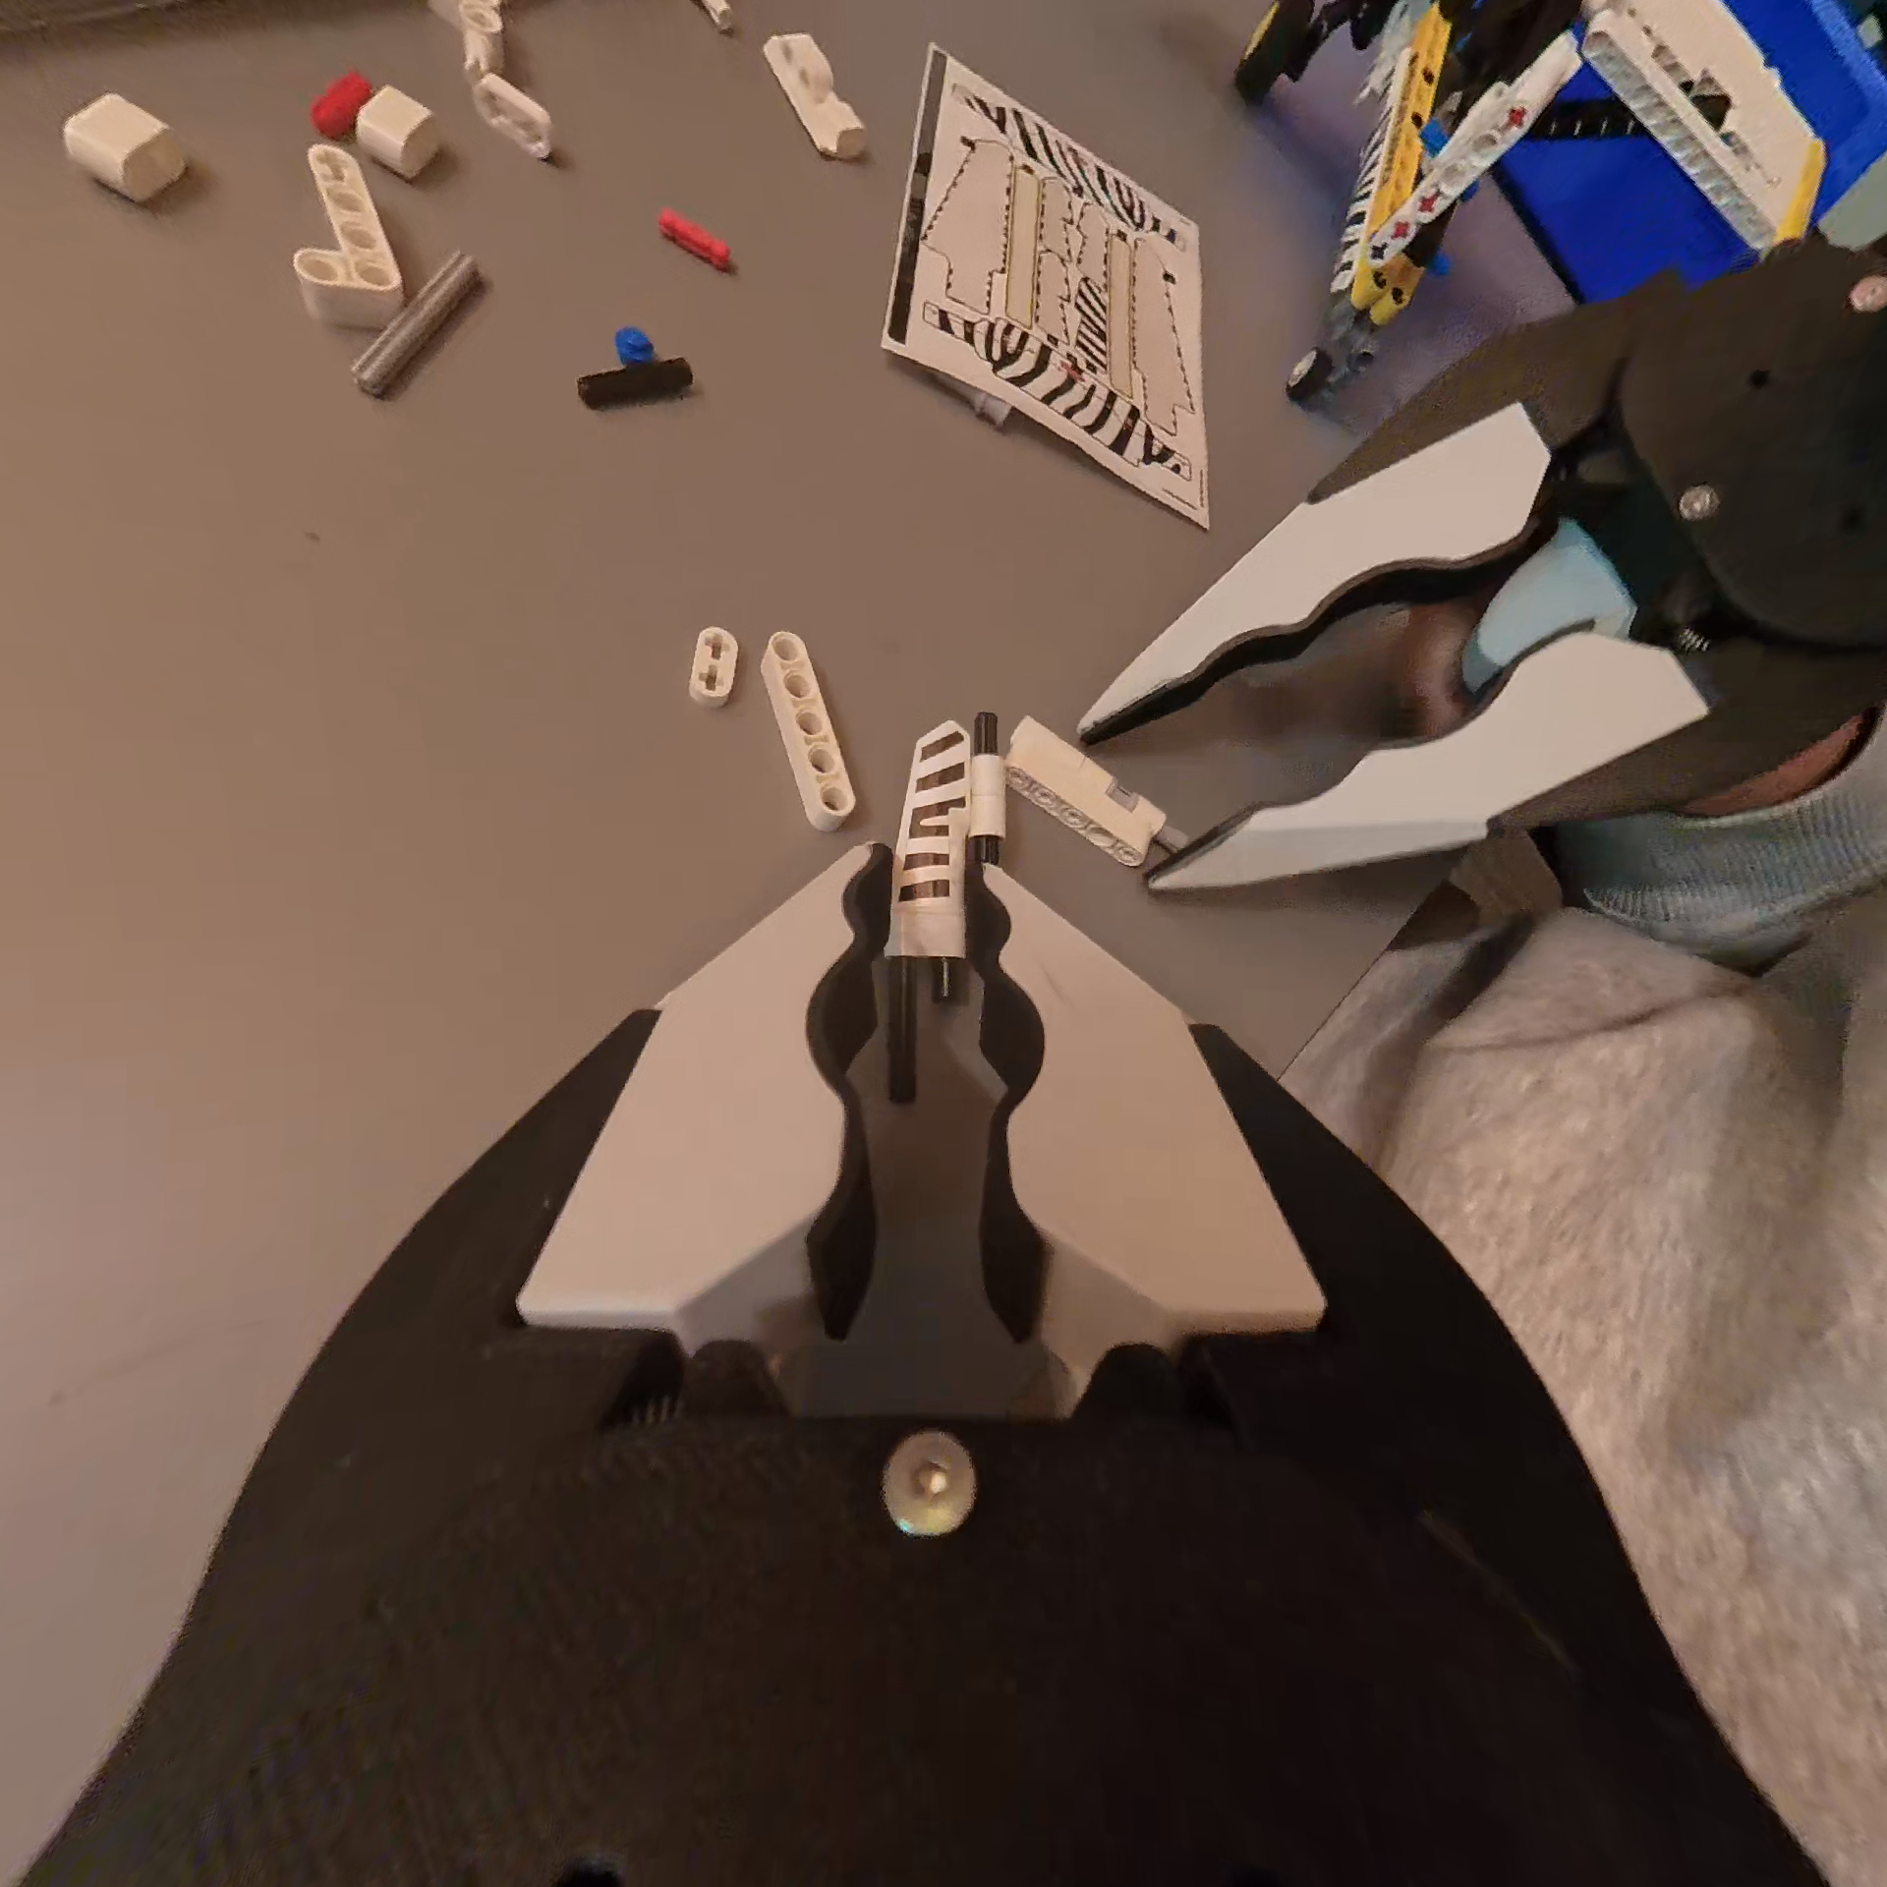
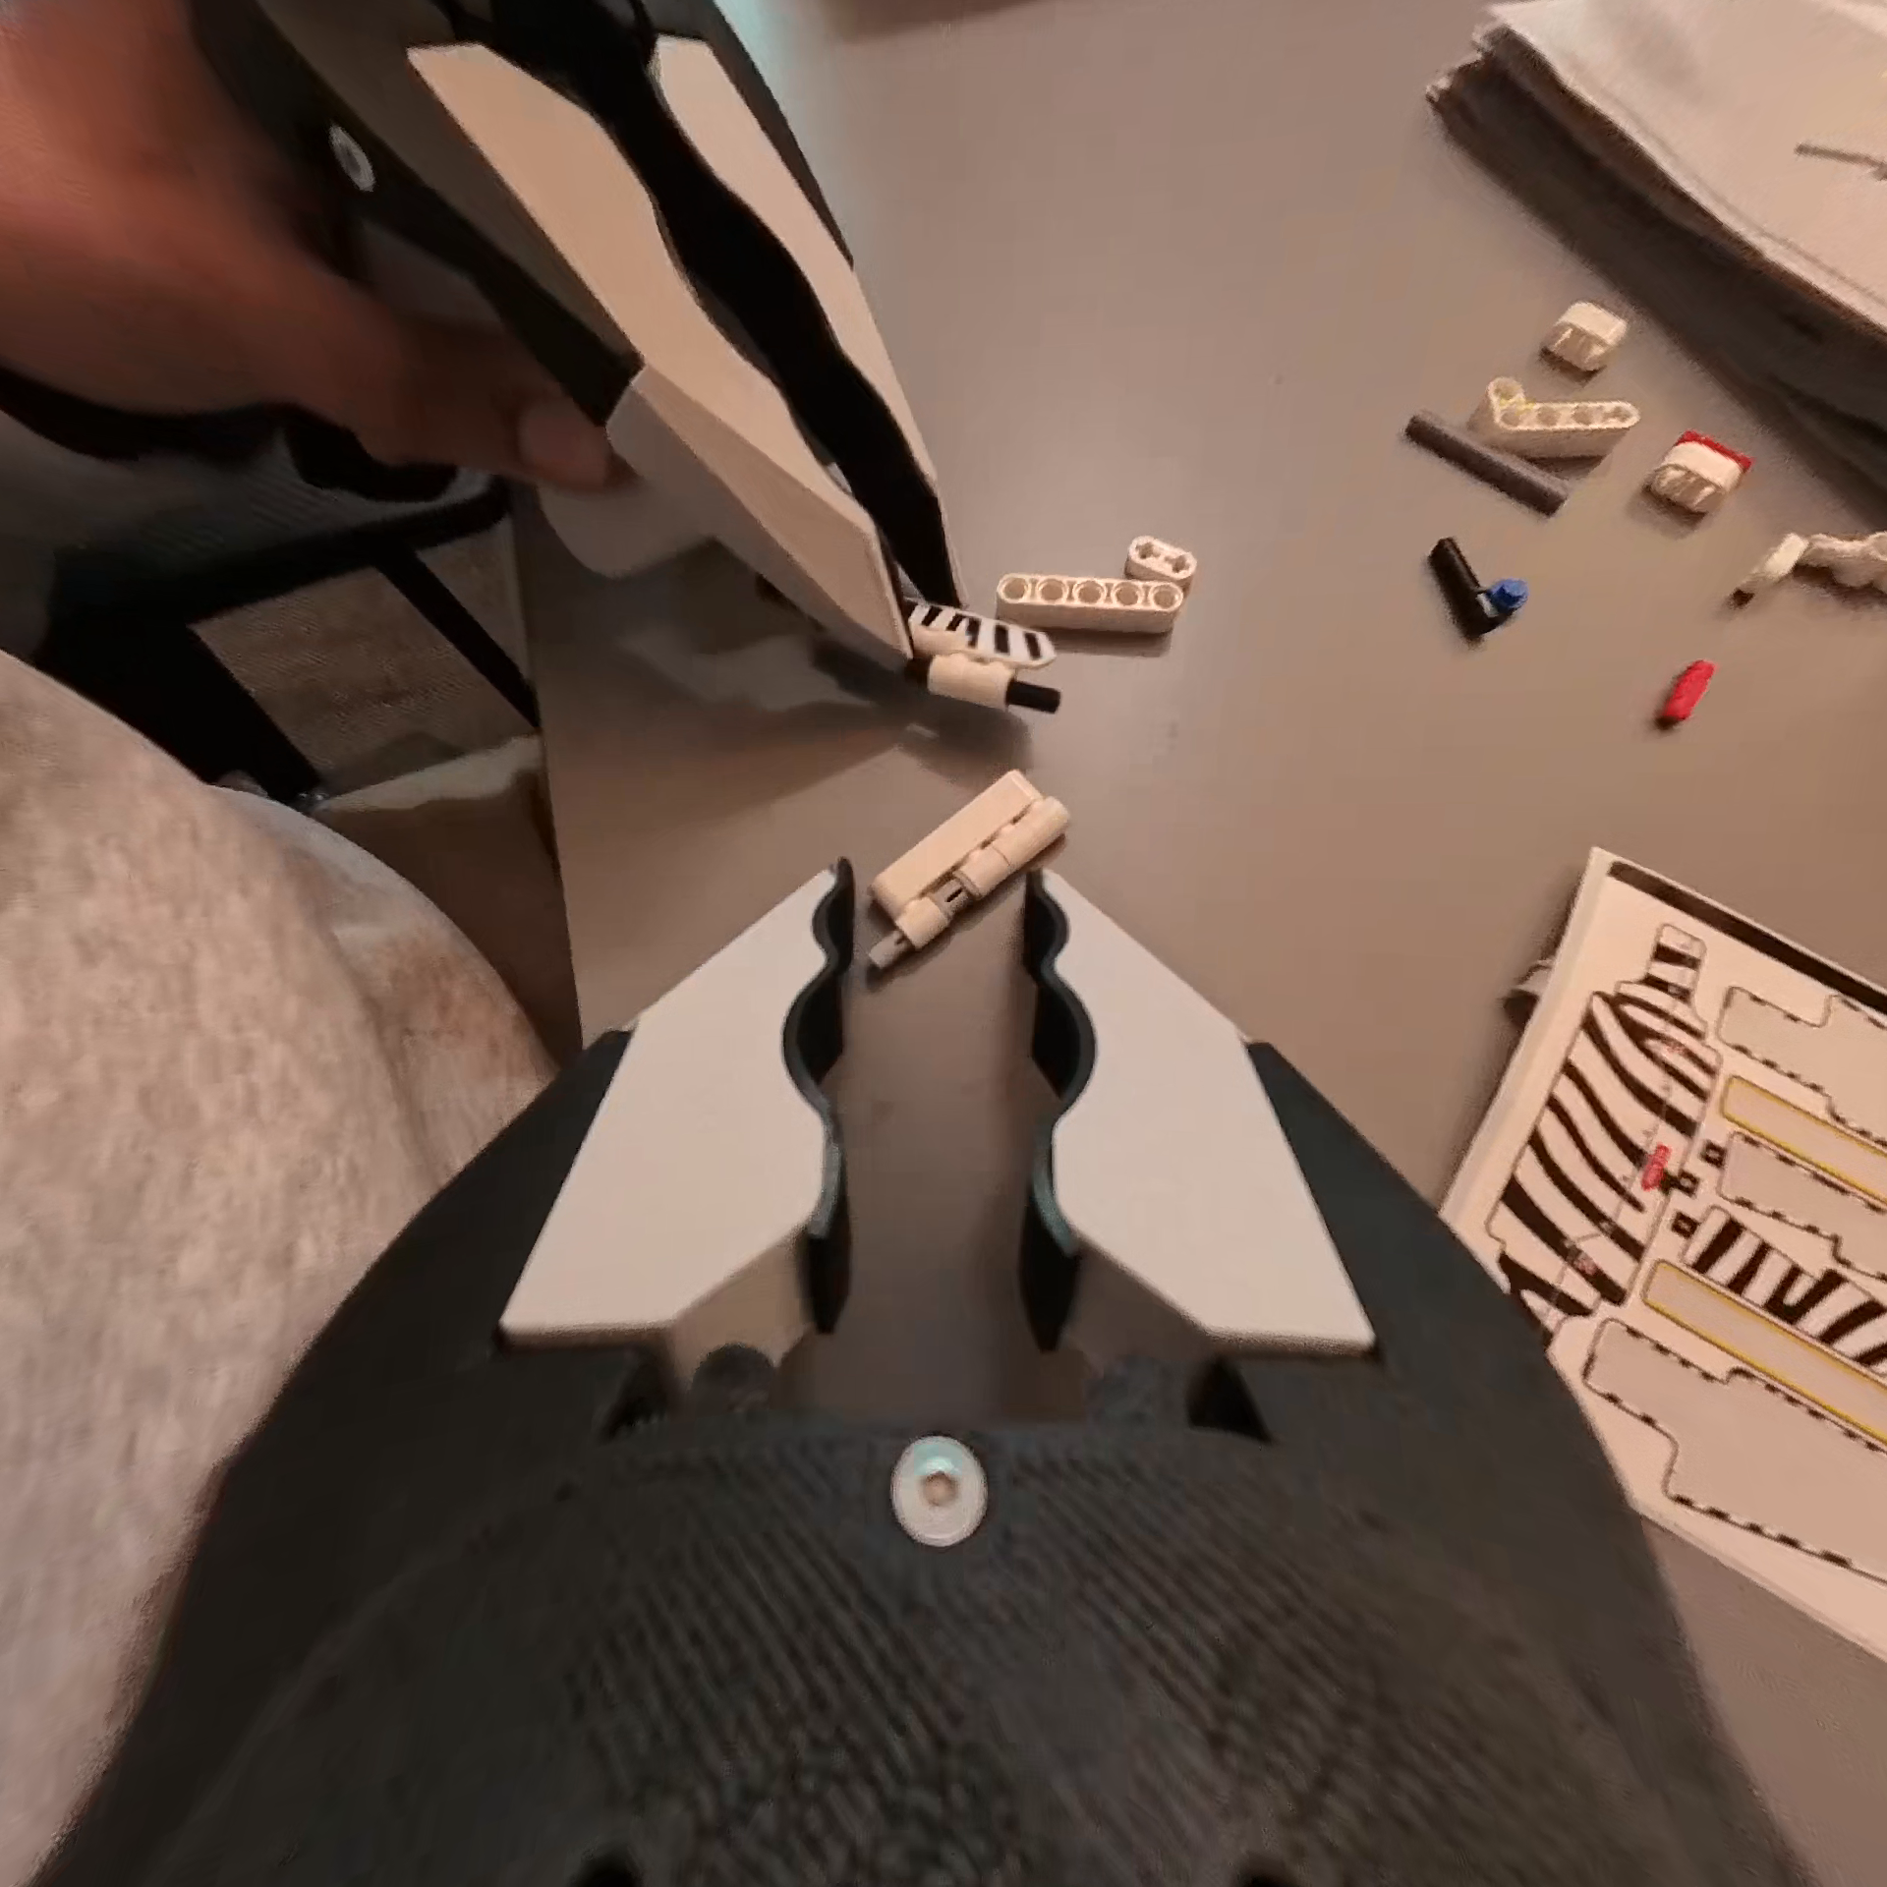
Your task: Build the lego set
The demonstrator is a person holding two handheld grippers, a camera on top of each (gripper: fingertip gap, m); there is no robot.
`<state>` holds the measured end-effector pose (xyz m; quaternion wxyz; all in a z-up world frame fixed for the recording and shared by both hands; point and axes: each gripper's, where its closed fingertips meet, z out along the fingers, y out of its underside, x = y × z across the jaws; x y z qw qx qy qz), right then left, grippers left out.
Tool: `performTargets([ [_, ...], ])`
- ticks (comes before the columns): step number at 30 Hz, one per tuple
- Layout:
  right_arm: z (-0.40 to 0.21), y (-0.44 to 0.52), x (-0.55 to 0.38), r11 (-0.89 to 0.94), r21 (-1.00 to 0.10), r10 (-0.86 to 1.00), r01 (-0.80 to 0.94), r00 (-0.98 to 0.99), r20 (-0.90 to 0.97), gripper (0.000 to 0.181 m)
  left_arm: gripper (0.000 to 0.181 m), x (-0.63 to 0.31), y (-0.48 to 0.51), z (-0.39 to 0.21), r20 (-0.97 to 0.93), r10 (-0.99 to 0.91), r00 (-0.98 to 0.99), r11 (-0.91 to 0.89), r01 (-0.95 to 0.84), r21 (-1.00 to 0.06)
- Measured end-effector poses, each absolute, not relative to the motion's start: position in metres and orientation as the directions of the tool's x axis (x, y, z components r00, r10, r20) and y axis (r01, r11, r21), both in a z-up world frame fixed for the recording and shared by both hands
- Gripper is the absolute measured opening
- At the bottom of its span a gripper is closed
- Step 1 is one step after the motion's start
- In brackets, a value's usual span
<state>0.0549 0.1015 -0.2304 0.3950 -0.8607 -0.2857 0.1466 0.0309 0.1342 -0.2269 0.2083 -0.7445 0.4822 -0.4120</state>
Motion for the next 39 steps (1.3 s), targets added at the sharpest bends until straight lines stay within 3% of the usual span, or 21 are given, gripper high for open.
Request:
performTargets([
  [15, -0.232, 0.102, 0.060, -0.558, -0.753, 0.569, 0.348, 0.822, -0.042, 0.017, 0.018, 0.034, 0.122, -0.219, 0.606, -0.782, 0.147, -0.589, -0.491, -0.642],
  [26, -0.231, 0.096, 0.076, -0.583, -0.756, 0.528, 0.297, 0.846, -0.075, 0.016, 0.018, 0.026, 0.124, -0.214, 0.597, -0.790, 0.140, -0.584, -0.470, -0.662],
  [39, -0.169, 0.100, 0.064, -0.299, -0.935, 0.565, 0.191, 0.825, -0.012, 0.016, 0.031, 0.065, 0.118, -0.134, 0.694, -0.696, -0.185, -0.662, -0.208, -0.720],
])
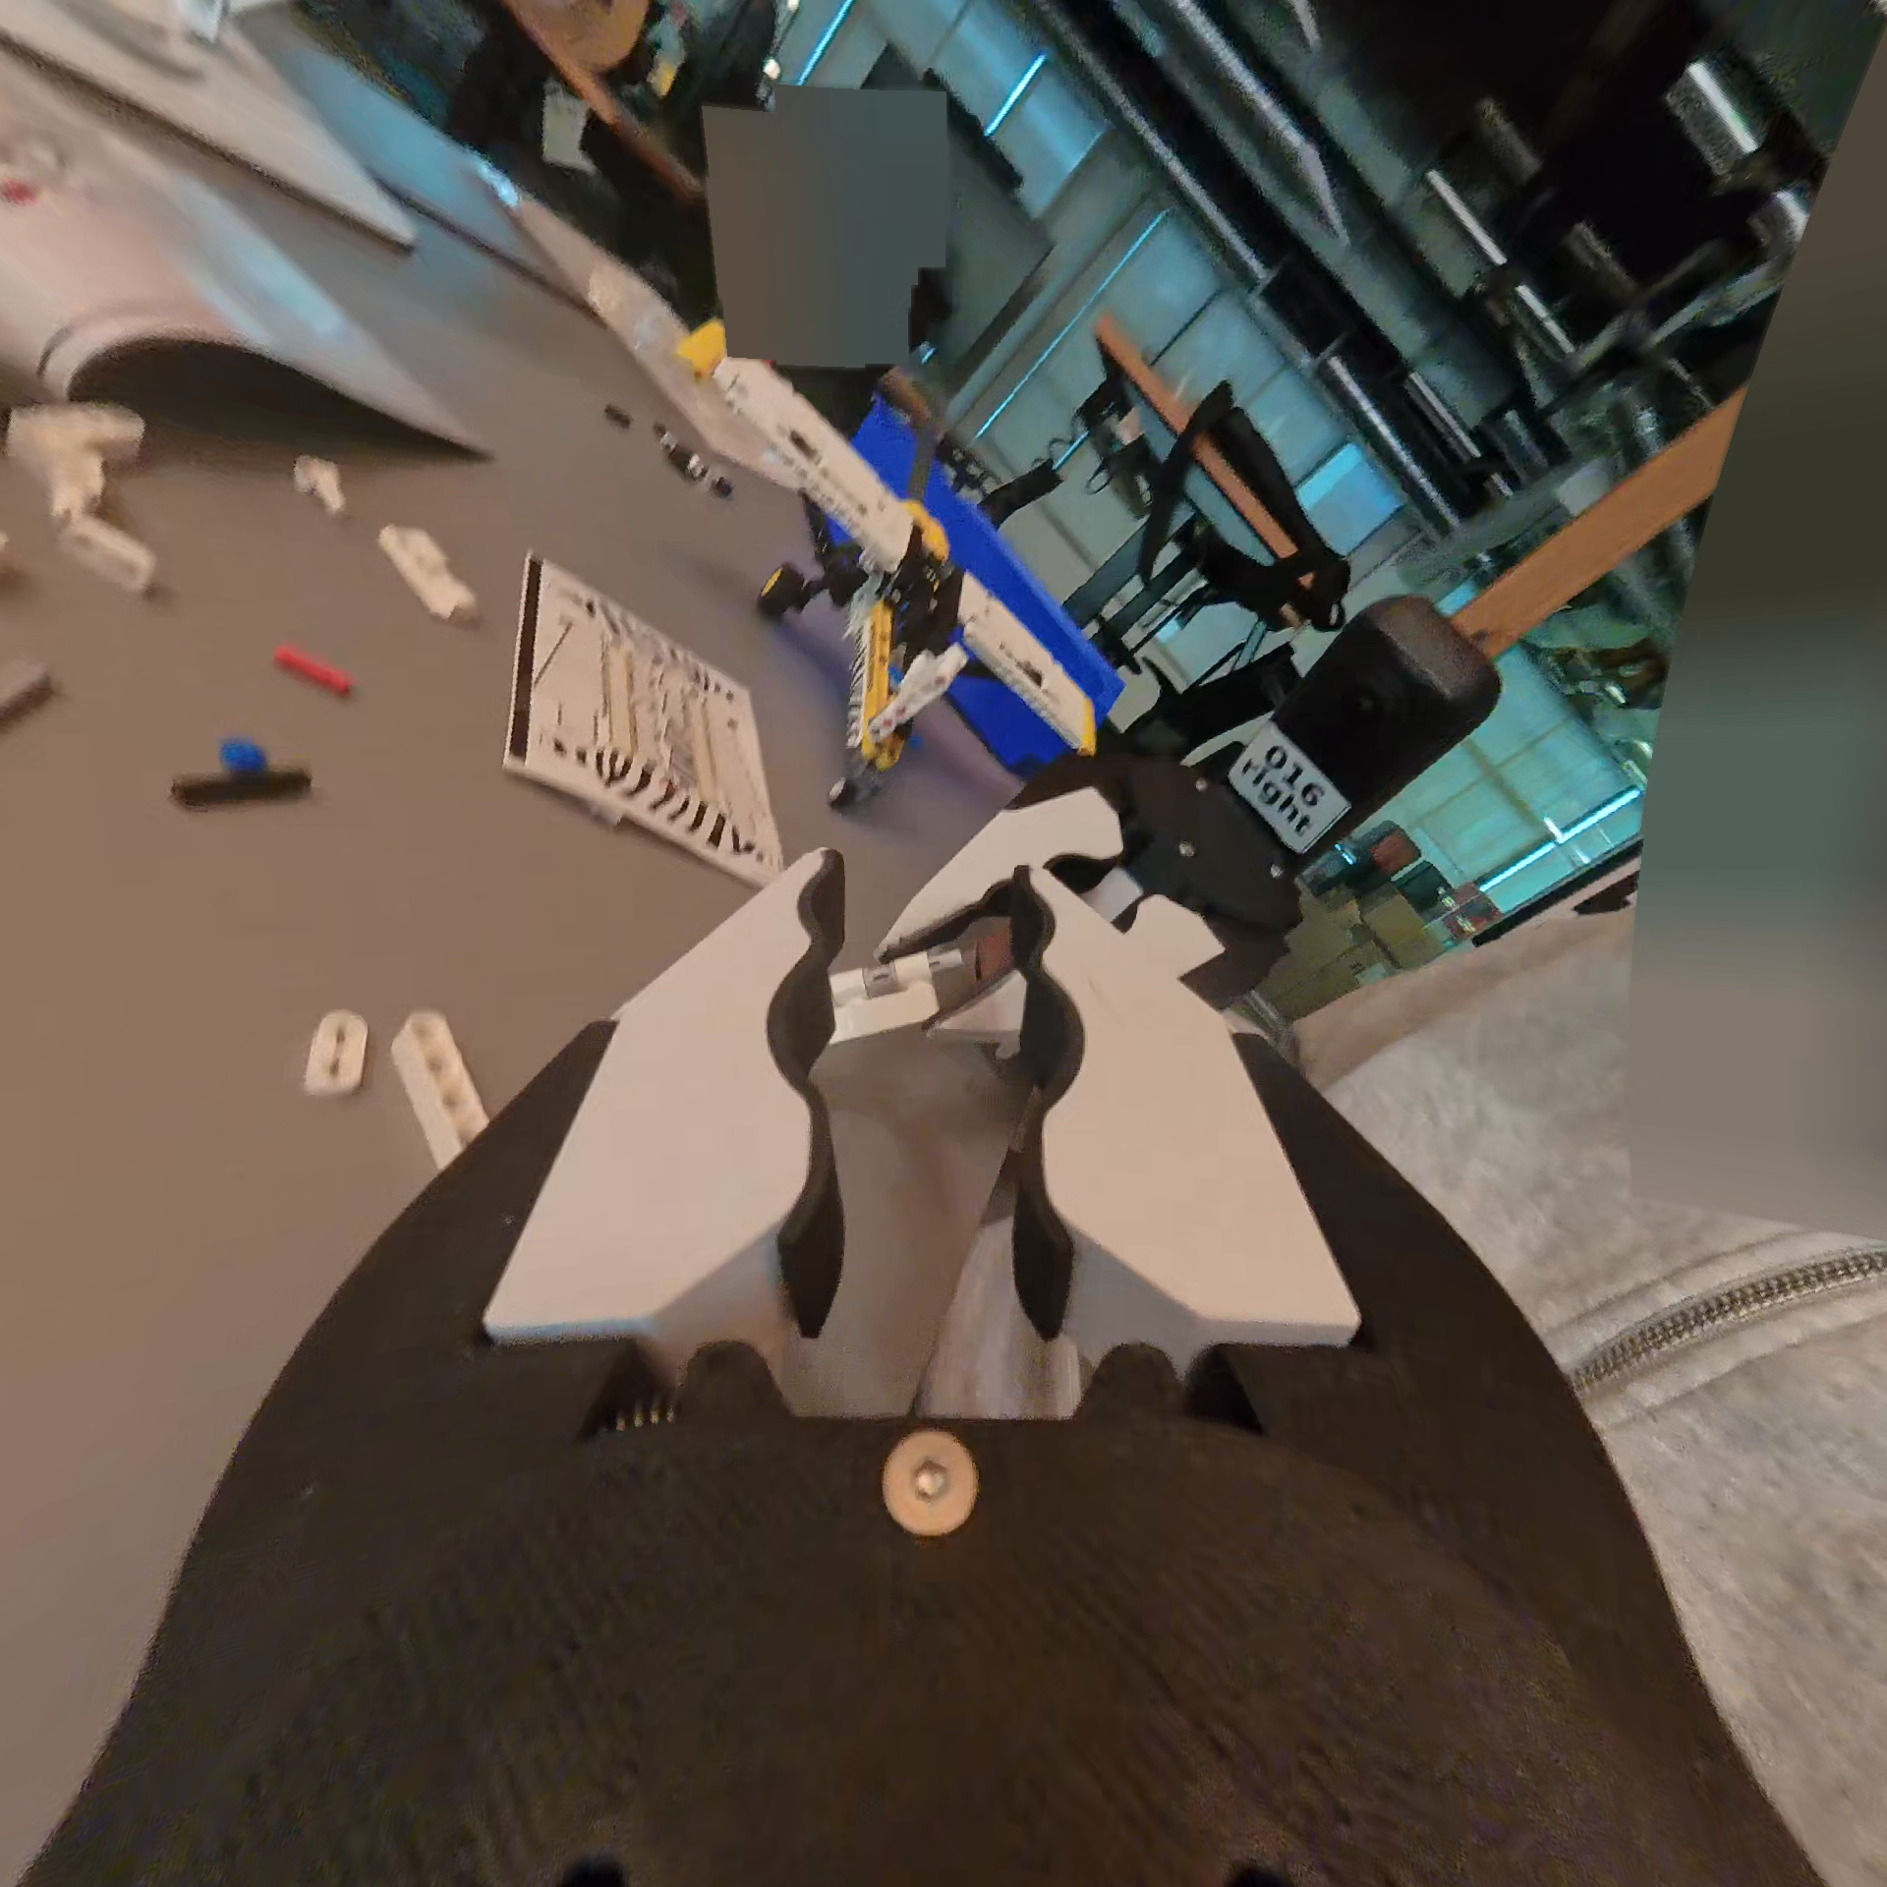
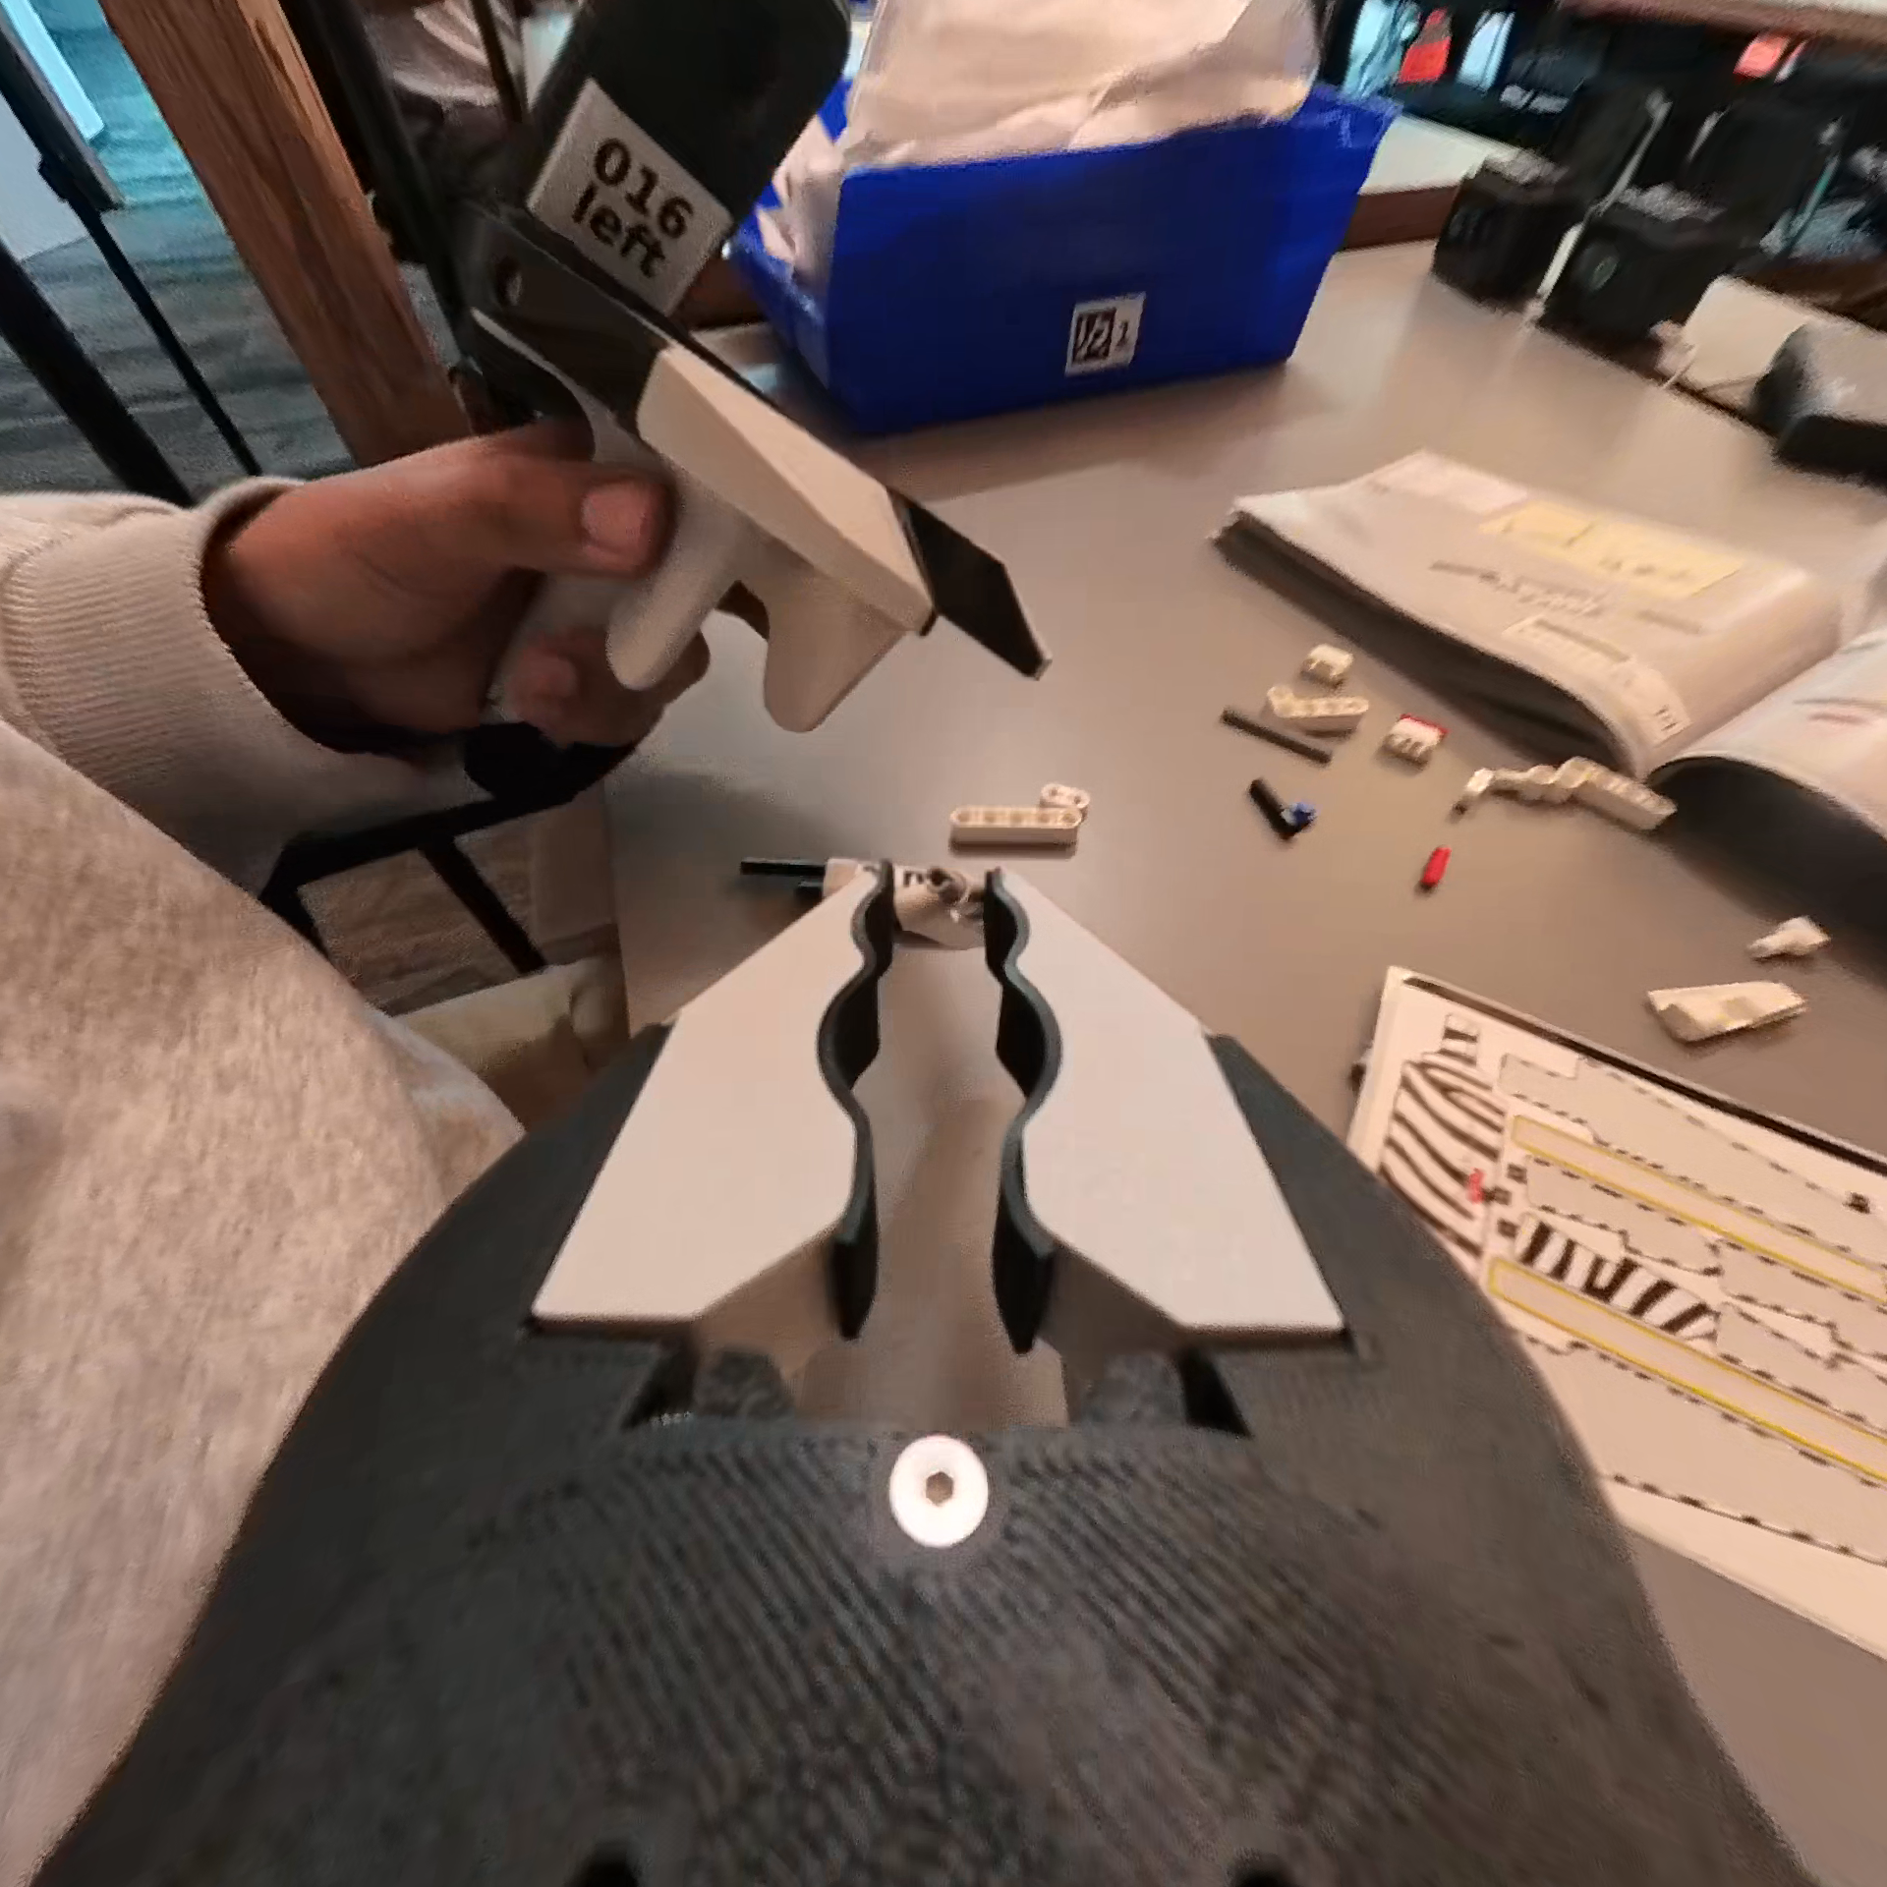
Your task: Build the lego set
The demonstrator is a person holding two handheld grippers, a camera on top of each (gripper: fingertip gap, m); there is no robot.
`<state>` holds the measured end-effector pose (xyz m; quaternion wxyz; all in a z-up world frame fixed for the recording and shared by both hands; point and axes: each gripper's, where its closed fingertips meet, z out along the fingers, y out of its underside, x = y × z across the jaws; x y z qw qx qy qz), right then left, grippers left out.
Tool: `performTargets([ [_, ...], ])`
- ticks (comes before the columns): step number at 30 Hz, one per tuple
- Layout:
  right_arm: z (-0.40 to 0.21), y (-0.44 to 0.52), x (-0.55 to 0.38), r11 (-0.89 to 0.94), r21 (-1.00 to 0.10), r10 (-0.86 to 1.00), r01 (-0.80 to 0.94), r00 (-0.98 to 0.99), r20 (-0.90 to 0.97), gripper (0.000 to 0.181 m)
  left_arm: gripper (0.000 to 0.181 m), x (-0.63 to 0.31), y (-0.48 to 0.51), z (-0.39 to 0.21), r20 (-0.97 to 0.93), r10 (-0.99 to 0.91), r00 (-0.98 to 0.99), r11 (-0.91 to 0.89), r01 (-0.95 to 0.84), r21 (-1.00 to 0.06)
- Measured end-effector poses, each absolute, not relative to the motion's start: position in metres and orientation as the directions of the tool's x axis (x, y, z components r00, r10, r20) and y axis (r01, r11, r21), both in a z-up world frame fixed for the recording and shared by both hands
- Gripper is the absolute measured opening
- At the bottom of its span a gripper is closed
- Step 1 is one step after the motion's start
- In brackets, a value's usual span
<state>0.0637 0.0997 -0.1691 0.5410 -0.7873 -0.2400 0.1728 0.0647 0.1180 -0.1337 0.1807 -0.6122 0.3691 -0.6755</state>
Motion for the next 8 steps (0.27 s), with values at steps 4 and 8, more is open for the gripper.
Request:
performTargets([
  [4, -0.151, 0.107, 0.075, -0.233, -0.966, 0.539, 0.114, 0.842, -0.031, 0.016, 0.032, 0.081, 0.125, -0.117, 0.610, -0.747, -0.266, -0.585, -0.173, -0.792],
  [8, -0.137, 0.118, 0.083, -0.201, -0.979, 0.533, 0.029, 0.842, -0.084, 0.016, 0.032, 0.089, 0.125, -0.106, 0.505, -0.783, -0.363, -0.496, -0.124, -0.859],
])
